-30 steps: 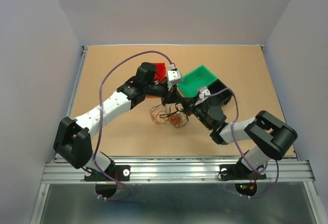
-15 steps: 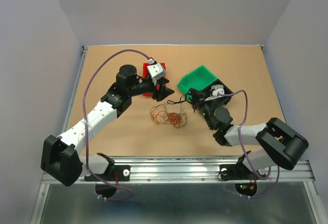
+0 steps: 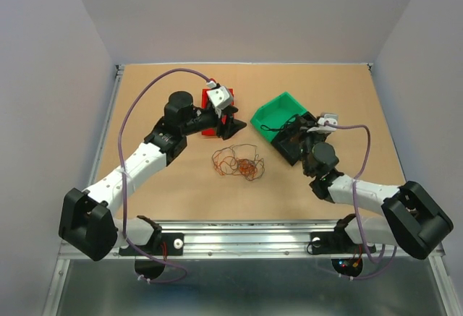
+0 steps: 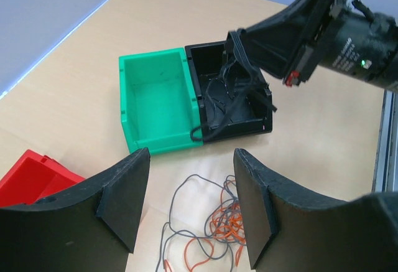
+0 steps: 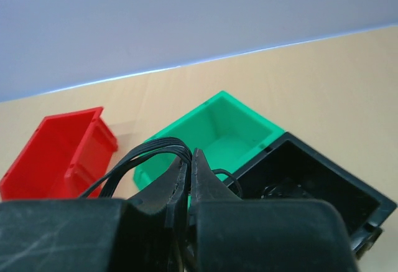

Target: Untangle the cables

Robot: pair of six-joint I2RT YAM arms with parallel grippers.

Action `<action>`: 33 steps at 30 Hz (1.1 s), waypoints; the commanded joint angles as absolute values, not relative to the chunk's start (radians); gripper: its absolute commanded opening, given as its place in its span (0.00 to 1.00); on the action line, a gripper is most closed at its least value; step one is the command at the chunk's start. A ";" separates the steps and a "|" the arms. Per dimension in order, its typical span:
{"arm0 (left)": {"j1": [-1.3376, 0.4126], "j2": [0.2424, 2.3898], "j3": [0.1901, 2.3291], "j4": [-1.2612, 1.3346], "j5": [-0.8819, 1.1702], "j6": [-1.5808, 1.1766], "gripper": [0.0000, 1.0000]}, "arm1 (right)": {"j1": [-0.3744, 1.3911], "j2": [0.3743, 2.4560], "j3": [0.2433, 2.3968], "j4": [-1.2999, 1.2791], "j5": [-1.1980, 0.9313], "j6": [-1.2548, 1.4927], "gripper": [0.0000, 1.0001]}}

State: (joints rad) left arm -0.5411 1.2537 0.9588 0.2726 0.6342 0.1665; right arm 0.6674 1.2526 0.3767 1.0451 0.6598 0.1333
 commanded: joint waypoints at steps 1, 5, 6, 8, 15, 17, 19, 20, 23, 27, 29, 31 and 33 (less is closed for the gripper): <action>-0.538 1.247 0.954 0.325 0.637 0.164 0.67 | 0.545 1.220 0.373 0.999 0.522 0.236 0.01; -0.538 1.264 0.959 0.324 0.638 0.167 0.67 | 0.402 1.267 0.364 0.994 0.398 0.311 0.01; -0.538 1.270 0.962 0.321 0.637 0.167 0.67 | 0.382 1.282 0.370 0.993 0.378 0.336 0.01; -0.538 1.279 0.965 0.318 0.640 0.169 0.67 | 0.332 1.325 0.380 0.971 0.321 0.366 0.00; -0.538 1.289 0.974 0.307 0.638 0.176 0.67 | 0.261 1.361 0.380 0.902 0.259 0.440 0.01; -0.538 1.287 0.974 0.307 0.638 0.176 0.67 | 0.259 1.353 0.376 0.865 0.264 0.440 0.01; -0.538 1.289 0.971 0.307 0.641 0.179 0.67 | 0.253 1.338 0.367 0.845 0.265 0.436 0.01; -0.537 1.292 0.973 0.307 0.643 0.179 0.67 | 0.249 1.330 0.367 0.832 0.265 0.436 0.01; -0.538 1.313 0.976 0.302 0.661 0.189 0.67 | 0.241 1.309 0.382 0.754 0.281 0.436 0.01; -0.543 1.371 0.999 0.279 0.667 0.204 0.67 | 0.239 1.321 0.439 0.596 0.313 0.408 0.01; -0.545 1.406 1.014 0.273 0.654 0.206 0.66 | 0.239 1.361 0.517 0.484 0.321 0.387 0.01; -0.548 1.433 1.022 0.268 0.641 0.215 0.66 | 0.239 1.406 0.590 0.380 0.313 0.373 0.01; -0.552 1.448 1.031 0.267 0.629 0.218 0.66 | 0.239 1.436 0.641 0.327 0.313 0.374 0.01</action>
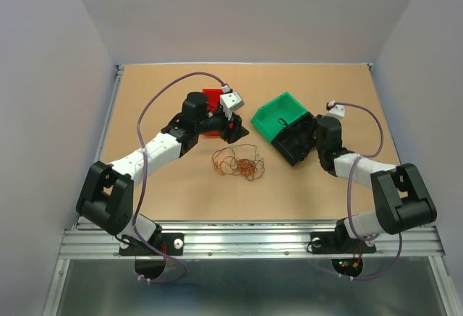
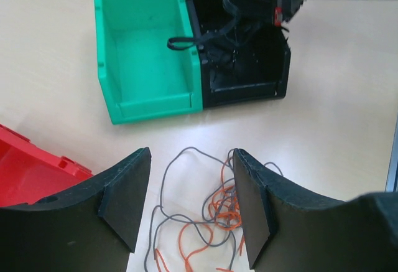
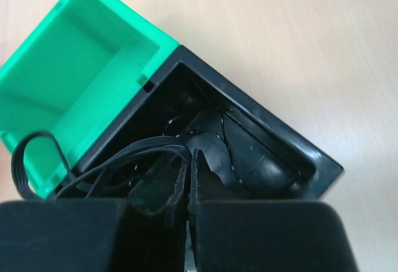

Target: Untangle the cables

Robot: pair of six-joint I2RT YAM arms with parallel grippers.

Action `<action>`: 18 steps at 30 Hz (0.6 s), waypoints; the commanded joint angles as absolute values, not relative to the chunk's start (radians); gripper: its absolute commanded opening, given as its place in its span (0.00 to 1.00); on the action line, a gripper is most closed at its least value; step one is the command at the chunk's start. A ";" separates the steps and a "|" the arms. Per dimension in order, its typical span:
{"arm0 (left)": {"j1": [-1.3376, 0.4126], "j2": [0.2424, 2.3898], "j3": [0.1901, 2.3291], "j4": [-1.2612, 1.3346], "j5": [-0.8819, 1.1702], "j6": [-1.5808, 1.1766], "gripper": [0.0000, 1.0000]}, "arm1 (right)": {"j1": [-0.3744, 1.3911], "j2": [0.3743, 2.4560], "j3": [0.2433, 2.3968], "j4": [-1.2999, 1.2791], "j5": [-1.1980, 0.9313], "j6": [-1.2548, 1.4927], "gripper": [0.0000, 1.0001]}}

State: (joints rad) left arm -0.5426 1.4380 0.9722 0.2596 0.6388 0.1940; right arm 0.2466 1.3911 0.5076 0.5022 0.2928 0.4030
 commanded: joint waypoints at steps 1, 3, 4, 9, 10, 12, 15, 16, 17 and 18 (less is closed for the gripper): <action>-0.551 1.454 1.032 0.267 0.623 0.218 0.65 | 0.239 1.448 0.661 0.305 0.317 0.374 0.01; -0.554 1.471 1.038 0.264 0.614 0.219 0.65 | 0.239 1.491 0.707 0.227 0.351 0.377 0.00; -0.554 1.476 1.042 0.261 0.612 0.219 0.65 | 0.239 1.505 0.736 0.198 0.359 0.374 0.01; -0.555 1.496 1.049 0.256 0.600 0.229 0.65 | 0.241 1.656 0.941 -0.030 0.443 0.371 0.01; -0.555 1.497 1.052 0.256 0.598 0.229 0.65 | 0.242 1.686 0.972 -0.067 0.459 0.376 0.01; -0.557 1.503 1.054 0.256 0.594 0.229 0.65 | 0.242 1.761 1.082 -0.199 0.498 0.399 0.00; -0.557 1.514 1.060 0.253 0.588 0.229 0.64 | 0.247 1.920 1.213 -0.340 0.564 0.448 0.01; -0.558 1.516 1.061 0.252 0.586 0.229 0.64 | 0.248 1.951 1.236 -0.362 0.575 0.471 0.01; -0.557 1.519 1.062 0.252 0.583 0.230 0.64 | 0.249 2.000 1.249 -0.379 0.586 0.482 0.00; -0.557 1.519 1.062 0.250 0.583 0.230 0.64 | 0.249 2.008 1.256 -0.379 0.589 0.488 0.01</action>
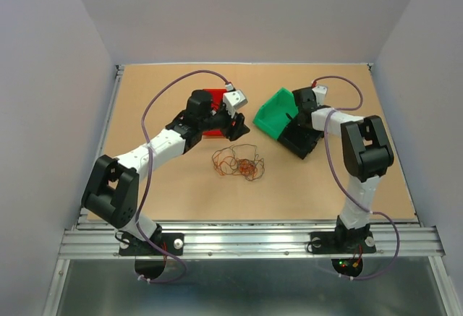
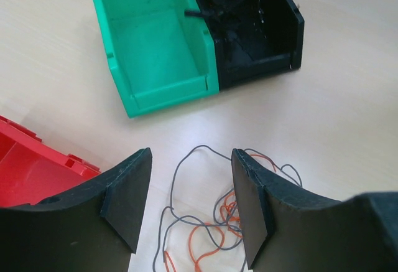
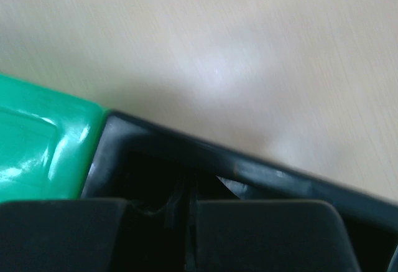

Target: Untangle the cables

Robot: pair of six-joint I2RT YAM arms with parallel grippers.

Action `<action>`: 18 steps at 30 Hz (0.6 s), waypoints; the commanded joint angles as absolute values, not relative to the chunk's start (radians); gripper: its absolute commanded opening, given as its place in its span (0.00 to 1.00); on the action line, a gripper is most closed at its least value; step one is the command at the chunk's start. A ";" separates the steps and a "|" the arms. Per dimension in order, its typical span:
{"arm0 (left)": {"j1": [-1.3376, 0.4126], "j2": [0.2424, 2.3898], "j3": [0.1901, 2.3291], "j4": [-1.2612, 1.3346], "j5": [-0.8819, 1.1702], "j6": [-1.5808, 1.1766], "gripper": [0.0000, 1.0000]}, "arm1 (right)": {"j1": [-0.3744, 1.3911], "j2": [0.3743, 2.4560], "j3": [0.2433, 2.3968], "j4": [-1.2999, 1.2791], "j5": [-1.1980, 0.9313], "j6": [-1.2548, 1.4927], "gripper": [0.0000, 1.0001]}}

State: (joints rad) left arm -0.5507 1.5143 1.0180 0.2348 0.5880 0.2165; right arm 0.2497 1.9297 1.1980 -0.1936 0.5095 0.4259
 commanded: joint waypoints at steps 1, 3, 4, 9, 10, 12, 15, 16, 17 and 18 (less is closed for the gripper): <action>-0.560 1.517 1.063 0.249 0.581 0.232 0.64 | 0.250 2.008 1.259 -0.379 0.588 0.498 0.01; -0.560 1.513 1.062 0.247 0.581 0.232 0.64 | 0.255 1.961 1.253 -0.377 0.600 0.512 0.01; -0.560 1.509 1.062 0.247 0.581 0.232 0.64 | 0.259 1.936 1.249 -0.376 0.610 0.518 0.03; -0.558 1.502 1.057 0.247 0.587 0.233 0.64 | 0.296 1.735 1.154 -0.307 0.620 0.531 0.25; -0.558 1.502 1.057 0.247 0.588 0.233 0.64 | 0.301 1.705 1.141 -0.299 0.617 0.535 0.28; -0.560 1.503 1.058 0.247 0.591 0.233 0.64 | 0.304 1.642 1.108 -0.276 0.608 0.541 0.31; -0.558 1.497 1.057 0.247 0.592 0.232 0.64 | 0.308 1.597 1.085 -0.267 0.604 0.538 0.34; -0.560 1.496 1.057 0.247 0.595 0.230 0.64 | 0.313 1.577 1.072 -0.262 0.603 0.534 0.36; -0.558 1.494 1.057 0.247 0.598 0.230 0.64 | 0.314 1.566 1.069 -0.262 0.603 0.532 0.38; -0.558 1.490 1.054 0.247 0.598 0.230 0.64 | 0.314 1.557 1.060 -0.258 0.604 0.531 0.38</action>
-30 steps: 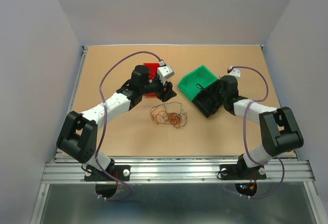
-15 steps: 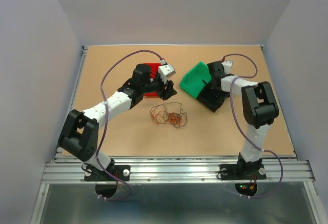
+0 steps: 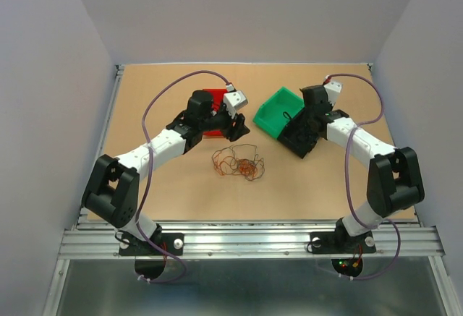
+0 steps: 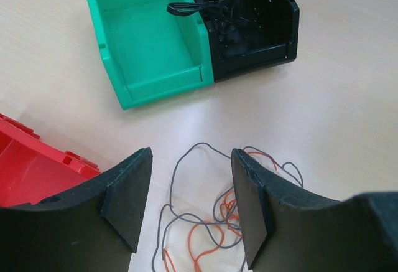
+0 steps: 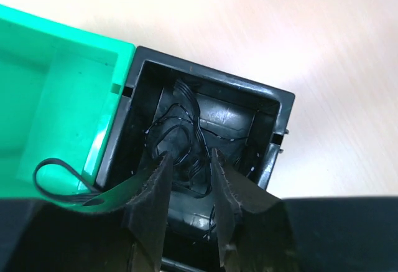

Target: Untangle the cables

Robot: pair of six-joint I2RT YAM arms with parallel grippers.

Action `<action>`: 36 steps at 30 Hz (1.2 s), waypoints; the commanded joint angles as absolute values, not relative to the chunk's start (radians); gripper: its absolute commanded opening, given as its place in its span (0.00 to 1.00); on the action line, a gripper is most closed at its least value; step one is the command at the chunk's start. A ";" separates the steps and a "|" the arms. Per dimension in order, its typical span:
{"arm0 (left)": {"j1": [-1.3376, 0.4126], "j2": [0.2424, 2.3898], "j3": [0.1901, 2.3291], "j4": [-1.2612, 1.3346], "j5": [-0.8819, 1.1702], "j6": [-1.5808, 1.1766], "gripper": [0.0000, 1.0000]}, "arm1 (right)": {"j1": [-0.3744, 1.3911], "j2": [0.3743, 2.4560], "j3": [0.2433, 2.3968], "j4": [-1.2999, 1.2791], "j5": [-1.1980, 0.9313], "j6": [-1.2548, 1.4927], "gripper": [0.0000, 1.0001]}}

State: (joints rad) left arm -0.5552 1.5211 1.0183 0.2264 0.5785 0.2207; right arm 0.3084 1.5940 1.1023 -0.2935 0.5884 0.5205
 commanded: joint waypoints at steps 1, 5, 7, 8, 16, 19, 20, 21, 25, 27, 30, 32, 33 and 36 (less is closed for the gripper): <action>-0.558 1.486 1.054 0.247 0.600 0.229 0.64 | 0.321 1.543 1.054 -0.250 0.598 0.520 0.41; -0.560 1.476 1.051 0.249 0.600 0.230 0.64 | 0.337 1.519 1.011 -0.132 0.497 0.435 0.55; -0.560 1.473 1.049 0.249 0.604 0.229 0.64 | 0.344 1.513 1.000 -0.095 0.421 0.405 0.63; -0.558 1.474 1.051 0.249 0.603 0.229 0.64 | 0.354 1.513 0.990 -0.060 0.411 0.390 0.66; -0.560 1.448 1.039 0.256 0.609 0.229 0.64 | 0.428 1.514 0.956 0.087 0.439 0.310 0.66; -0.560 1.433 1.034 0.259 0.606 0.229 0.64 | 0.439 1.532 0.971 0.100 0.440 0.288 0.66; -0.560 1.430 1.032 0.261 0.607 0.229 0.64 | 0.442 1.542 0.977 0.101 0.442 0.282 0.66; -0.560 1.430 1.032 0.261 0.609 0.229 0.64 | 0.445 1.549 0.994 0.101 0.440 0.276 0.66; -0.560 1.431 1.032 0.261 0.614 0.229 0.64 | 0.456 1.607 1.038 0.101 0.449 0.247 0.66; -0.558 1.434 1.032 0.259 0.615 0.227 0.64 | 0.462 1.649 1.057 0.100 0.463 0.241 0.65; -0.558 1.431 1.034 0.258 0.614 0.230 0.64 | 0.463 1.690 1.083 0.097 0.498 0.241 0.64; -0.560 1.428 1.034 0.258 0.612 0.230 0.64 | 0.463 1.703 1.098 0.097 0.517 0.241 0.61; -0.560 1.428 1.034 0.258 0.612 0.229 0.64 | 0.462 1.707 1.101 0.097 0.522 0.239 0.60; -0.560 1.428 1.034 0.256 0.612 0.232 0.64 | 0.466 1.715 1.106 0.097 0.537 0.241 0.48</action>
